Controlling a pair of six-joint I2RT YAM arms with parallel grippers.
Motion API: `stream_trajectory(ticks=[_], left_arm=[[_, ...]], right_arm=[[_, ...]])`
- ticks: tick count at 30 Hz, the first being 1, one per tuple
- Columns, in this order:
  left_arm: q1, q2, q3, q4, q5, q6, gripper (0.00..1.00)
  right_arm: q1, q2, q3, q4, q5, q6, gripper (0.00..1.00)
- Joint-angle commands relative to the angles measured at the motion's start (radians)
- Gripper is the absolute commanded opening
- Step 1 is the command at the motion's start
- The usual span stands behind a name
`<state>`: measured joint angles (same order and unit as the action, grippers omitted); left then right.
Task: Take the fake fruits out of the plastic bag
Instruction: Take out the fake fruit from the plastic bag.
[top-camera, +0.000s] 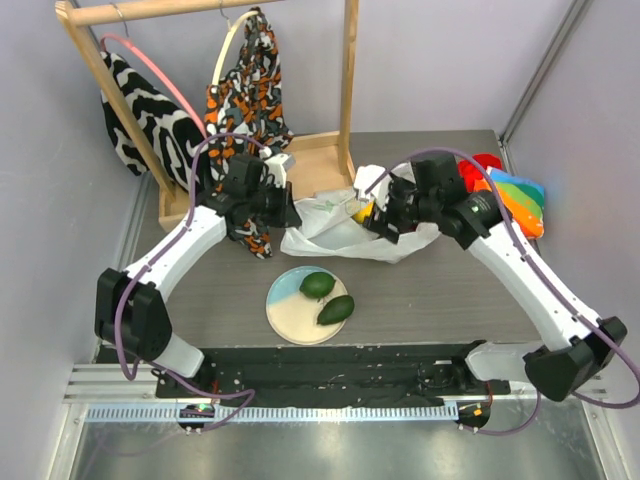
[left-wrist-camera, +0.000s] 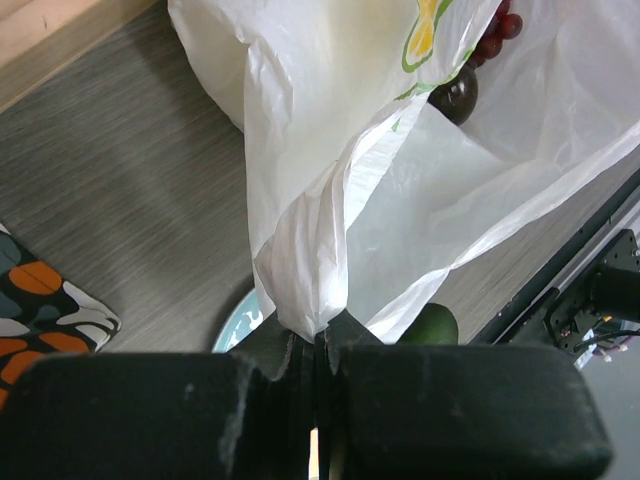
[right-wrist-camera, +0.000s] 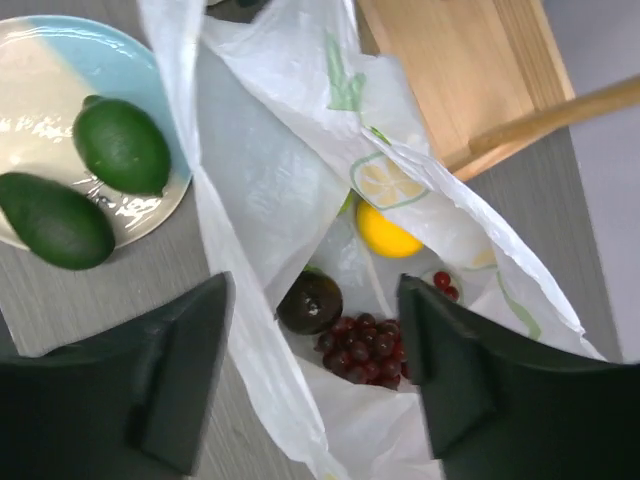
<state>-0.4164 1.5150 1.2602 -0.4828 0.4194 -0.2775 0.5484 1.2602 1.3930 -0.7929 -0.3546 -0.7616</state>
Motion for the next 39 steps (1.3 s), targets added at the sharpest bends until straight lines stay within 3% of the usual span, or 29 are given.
stream_trajectory(ticks=[1,4,7,12,14,17,26,31,39], left_arm=[[0.002,-0.041,0.010,0.024,0.018,0.035,0.00],[0.001,-0.029,0.013,0.018,0.027,0.028,0.00],[-0.001,-0.027,0.010,0.018,0.038,0.026,0.00],[0.001,-0.048,0.001,0.006,0.041,0.047,0.00],[-0.001,-0.052,0.002,0.003,0.038,0.075,0.00],[-0.001,-0.044,0.013,-0.008,0.036,0.095,0.00],[-0.002,-0.033,0.008,-0.013,0.058,0.087,0.00],[-0.002,-0.035,0.004,-0.017,0.058,0.090,0.00],[-0.001,-0.036,-0.012,-0.016,0.061,0.089,0.00]], right_arm=[[-0.056,0.151,-0.023,0.061,0.026,0.134,0.64],[-0.062,0.214,-0.067,0.108,0.139,0.151,0.49],[-0.062,0.234,-0.153,0.147,0.224,0.174,0.45],[-0.059,0.122,-0.300,0.118,0.227,0.171,0.44],[-0.064,0.111,-0.305,0.135,0.267,0.166,0.51],[-0.103,0.171,-0.227,0.159,0.253,0.217,0.55],[-0.237,0.611,0.249,0.075,0.184,0.481,0.66],[-0.251,0.725,0.363,0.038,0.139,0.534,0.77],[-0.251,0.818,0.436,0.026,0.045,0.604,0.82]])
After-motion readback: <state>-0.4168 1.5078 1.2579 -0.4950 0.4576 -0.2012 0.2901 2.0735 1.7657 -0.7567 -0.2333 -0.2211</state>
